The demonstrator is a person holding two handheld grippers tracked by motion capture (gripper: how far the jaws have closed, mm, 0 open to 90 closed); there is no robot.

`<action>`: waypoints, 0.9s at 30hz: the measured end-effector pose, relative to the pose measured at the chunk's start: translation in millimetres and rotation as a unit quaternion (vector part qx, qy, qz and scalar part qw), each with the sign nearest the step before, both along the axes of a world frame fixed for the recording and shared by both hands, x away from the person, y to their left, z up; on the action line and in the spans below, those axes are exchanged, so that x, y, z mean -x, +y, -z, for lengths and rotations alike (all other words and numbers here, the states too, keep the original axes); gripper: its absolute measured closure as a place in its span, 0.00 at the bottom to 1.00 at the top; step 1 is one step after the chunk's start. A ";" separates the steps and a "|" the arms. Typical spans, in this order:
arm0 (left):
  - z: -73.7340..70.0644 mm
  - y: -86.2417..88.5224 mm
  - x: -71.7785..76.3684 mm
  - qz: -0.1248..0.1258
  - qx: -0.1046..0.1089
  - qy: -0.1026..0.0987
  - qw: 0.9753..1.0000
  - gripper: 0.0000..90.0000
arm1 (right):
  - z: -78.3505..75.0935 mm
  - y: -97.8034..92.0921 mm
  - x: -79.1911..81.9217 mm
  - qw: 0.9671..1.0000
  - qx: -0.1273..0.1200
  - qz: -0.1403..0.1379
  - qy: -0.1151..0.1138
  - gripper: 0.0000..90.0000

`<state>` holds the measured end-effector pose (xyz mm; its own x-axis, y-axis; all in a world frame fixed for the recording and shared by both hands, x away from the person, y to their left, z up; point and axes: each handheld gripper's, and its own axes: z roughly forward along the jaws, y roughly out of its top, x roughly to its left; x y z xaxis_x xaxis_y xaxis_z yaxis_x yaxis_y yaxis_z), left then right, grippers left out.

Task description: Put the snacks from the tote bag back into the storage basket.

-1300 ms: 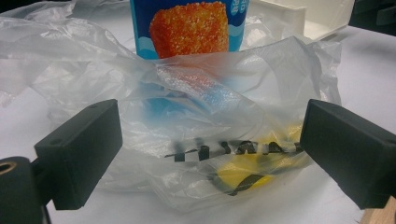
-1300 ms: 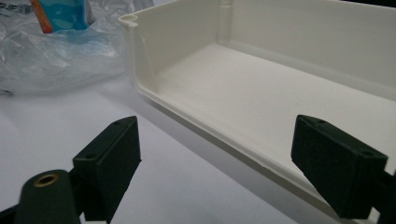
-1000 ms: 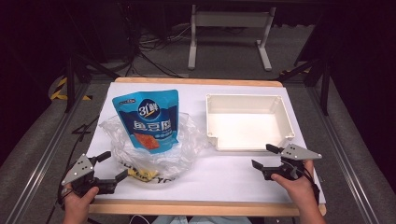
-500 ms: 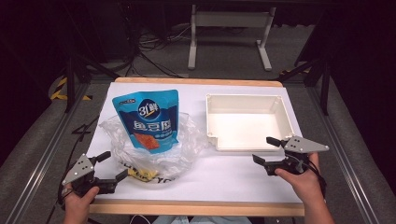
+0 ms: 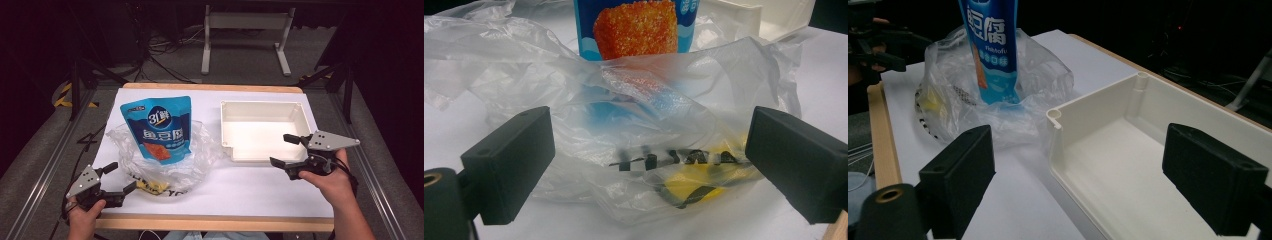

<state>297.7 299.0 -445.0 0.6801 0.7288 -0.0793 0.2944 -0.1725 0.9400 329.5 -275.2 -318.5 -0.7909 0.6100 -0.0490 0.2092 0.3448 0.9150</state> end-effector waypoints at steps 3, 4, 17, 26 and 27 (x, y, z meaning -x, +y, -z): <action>-0.1 -0.5 0.3 0.000 0.001 0.000 1.000 0.07 | -4.7 1.5 -1.8 1.000 -0.007 -0.011 0.002 0.15; -0.2 -0.7 0.5 0.000 0.000 0.000 1.000 0.07 | -5.8 2.0 -2.7 1.000 -0.010 -0.015 0.005 0.15; 0.2 -1.3 0.9 0.000 -0.001 0.000 1.000 0.07 | -22.9 13.8 -11.6 0.998 -0.028 -0.053 0.003 0.13; 0.1 0.4 0.5 0.001 0.001 -0.003 1.000 0.07 | -30.7 31.1 -19.5 0.997 -0.023 -0.070 -0.006 0.13; 0.0 0.3 0.8 0.000 -0.001 0.000 1.000 0.07 | -31.1 33.1 -21.0 0.997 -0.020 -0.072 -0.008 0.13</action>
